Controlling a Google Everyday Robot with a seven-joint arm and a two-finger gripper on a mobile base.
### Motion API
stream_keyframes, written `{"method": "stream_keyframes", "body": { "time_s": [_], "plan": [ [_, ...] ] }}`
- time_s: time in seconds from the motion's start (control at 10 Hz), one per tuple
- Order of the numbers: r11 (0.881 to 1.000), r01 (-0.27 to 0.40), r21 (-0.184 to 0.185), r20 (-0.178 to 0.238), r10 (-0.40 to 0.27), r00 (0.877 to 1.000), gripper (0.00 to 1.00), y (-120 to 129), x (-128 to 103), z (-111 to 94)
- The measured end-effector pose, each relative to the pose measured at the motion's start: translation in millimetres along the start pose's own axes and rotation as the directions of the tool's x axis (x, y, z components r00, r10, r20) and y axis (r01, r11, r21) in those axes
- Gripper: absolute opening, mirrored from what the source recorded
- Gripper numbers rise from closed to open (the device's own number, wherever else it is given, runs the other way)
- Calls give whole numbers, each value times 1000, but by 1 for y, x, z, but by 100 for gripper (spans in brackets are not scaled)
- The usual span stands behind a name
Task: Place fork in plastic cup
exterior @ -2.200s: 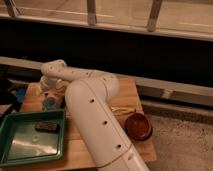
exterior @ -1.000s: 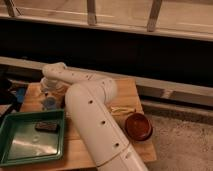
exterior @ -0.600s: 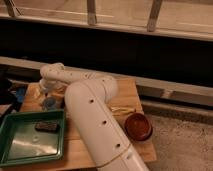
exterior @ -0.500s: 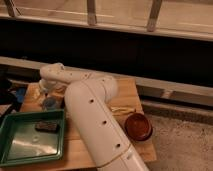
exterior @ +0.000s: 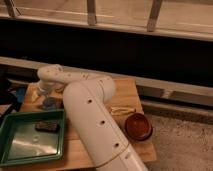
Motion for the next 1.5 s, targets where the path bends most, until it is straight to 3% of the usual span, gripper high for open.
{"method": "stream_keyframes", "body": {
  "time_s": [0.5,0.8,1.4,1.5],
  "plan": [
    [1000,-9,-13,-35,8,999,63,2,6,13],
    [1000,-10,-12,-44,10,999,60,1,9,11],
    [1000,-22,-15,-62,21,998,4,-3,12,26],
    [1000,-19,-13,-64,18,998,0,-3,13,25]
  ]
}}
